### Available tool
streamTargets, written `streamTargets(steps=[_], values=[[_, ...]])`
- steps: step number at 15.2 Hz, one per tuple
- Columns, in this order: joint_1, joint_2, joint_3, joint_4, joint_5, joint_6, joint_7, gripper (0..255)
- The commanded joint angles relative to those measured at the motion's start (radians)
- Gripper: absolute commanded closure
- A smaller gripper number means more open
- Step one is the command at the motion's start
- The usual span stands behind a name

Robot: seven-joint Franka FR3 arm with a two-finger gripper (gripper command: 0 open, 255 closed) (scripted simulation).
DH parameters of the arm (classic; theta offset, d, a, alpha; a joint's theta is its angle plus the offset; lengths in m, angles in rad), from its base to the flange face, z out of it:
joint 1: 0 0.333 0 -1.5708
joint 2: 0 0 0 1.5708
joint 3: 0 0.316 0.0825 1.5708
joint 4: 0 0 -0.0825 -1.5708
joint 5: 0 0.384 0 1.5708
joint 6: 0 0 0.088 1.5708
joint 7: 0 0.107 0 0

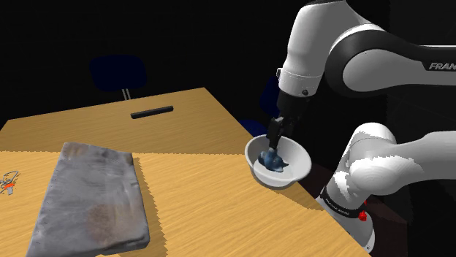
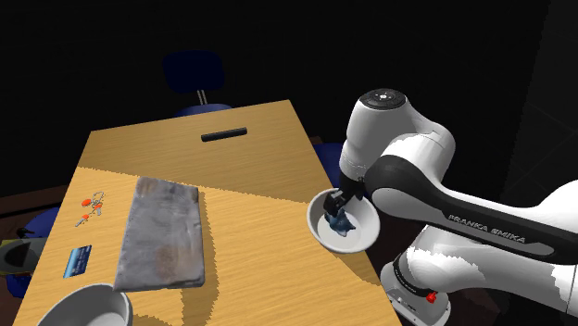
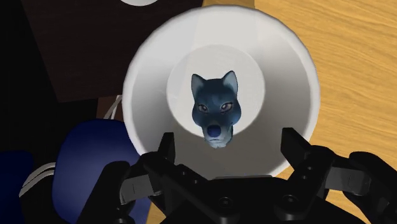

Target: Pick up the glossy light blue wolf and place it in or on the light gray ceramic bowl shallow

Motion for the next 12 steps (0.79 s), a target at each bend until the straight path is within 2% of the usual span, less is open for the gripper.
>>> streamTargets(steps=[1,5,12], values=[[0.000,0.000,0.000,0.000,0.000,0.000,0.000,0],[-0.014,0.026,-0.024,0.138,-0.025,-0.111,0.003,0],[-0.014,0.026,-0.024,0.138,-0.025,-0.111,0.003,0]])
